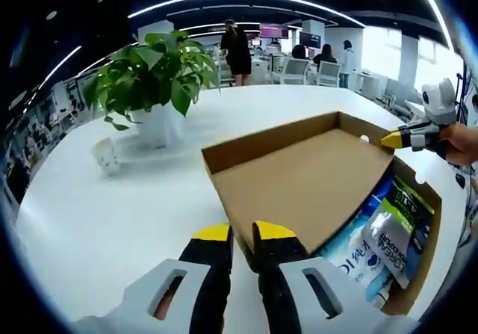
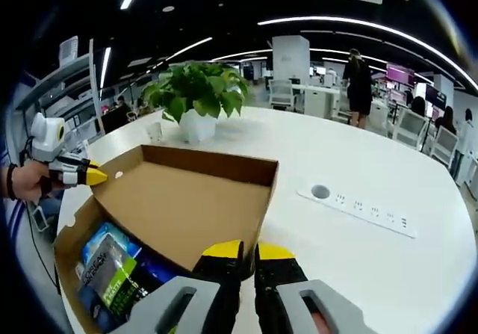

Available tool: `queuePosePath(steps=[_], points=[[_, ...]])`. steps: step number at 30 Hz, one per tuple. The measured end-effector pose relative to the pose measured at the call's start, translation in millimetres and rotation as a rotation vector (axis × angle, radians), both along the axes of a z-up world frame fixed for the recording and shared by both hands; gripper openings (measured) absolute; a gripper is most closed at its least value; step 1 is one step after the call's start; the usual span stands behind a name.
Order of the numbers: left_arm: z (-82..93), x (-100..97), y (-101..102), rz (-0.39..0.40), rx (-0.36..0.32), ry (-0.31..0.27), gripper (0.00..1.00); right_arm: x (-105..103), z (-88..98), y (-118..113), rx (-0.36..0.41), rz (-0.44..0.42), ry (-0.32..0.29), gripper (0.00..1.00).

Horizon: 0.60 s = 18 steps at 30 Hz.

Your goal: Operate the shoe box by opening the lid, removing the specified soft item, and placing it in the target area until the item is outside and the box remains undamaged.

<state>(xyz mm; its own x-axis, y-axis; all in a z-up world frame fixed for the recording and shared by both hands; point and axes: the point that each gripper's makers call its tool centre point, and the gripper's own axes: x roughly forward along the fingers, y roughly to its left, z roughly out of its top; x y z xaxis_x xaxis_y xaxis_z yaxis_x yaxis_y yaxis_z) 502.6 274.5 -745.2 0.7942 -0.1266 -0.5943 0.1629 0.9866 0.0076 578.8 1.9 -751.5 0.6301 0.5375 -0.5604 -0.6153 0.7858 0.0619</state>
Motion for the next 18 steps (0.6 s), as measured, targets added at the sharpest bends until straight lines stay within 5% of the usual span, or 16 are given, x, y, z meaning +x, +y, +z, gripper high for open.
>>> queuePosePath(steps=[18], points=[[-16.2, -0.3, -2, 0.001, 0.016, 0.061, 0.12, 2, -6.0, 1, -0.013, 0.000, 0.019, 0.02]])
